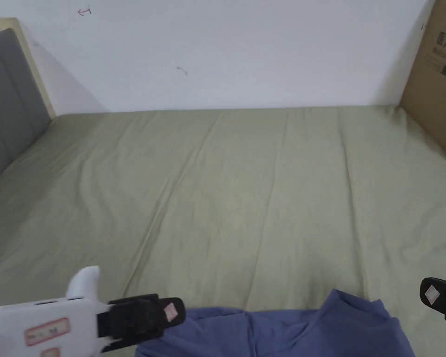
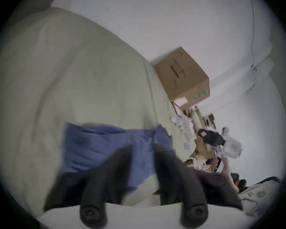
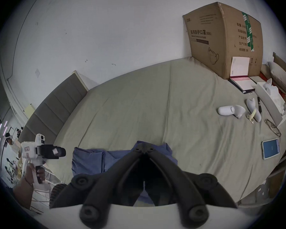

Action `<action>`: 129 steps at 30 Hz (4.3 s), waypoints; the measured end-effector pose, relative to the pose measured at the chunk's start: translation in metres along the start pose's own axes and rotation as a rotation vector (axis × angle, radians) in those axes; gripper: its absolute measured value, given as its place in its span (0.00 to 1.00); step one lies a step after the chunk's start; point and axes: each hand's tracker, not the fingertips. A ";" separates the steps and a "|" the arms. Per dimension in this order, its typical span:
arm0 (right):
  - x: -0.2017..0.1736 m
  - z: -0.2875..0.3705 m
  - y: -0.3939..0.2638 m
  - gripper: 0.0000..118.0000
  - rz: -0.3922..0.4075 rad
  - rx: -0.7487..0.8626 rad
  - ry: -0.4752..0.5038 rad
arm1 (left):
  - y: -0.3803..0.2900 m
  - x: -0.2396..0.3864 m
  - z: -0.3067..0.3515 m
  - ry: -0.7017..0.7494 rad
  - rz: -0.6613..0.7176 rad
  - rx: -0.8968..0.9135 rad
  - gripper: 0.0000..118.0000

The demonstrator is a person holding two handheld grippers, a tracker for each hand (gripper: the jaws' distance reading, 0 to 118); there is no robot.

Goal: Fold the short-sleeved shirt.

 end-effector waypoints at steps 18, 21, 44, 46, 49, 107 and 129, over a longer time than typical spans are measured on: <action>-0.012 -0.023 -0.004 0.00 0.019 -0.087 -0.031 | -0.038 -0.136 -0.112 -0.336 0.320 -0.154 0.86; -0.012 -0.025 -0.003 0.00 0.003 -0.078 -0.021 | -0.043 -0.159 -0.111 0.076 0.256 -0.222 0.09; 0.004 0.005 -0.021 0.00 -0.035 -0.031 0.071 | -0.004 0.080 -0.057 0.430 -0.150 -0.099 0.09; 0.009 0.010 -0.020 0.00 -0.036 -0.020 0.062 | -0.009 0.091 -0.095 0.423 -0.165 -0.136 0.10; 0.018 0.017 -0.018 0.00 -0.044 -0.006 0.048 | -0.018 0.096 -0.151 0.383 -0.170 -0.209 0.41; -0.052 -0.015 0.029 0.00 0.114 0.552 -0.161 | -0.032 0.177 -0.007 0.556 -0.595 0.741 0.00; -0.038 -0.196 -0.089 0.00 -0.008 -0.574 0.246 | -0.005 0.045 0.021 0.131 -0.145 0.219 0.01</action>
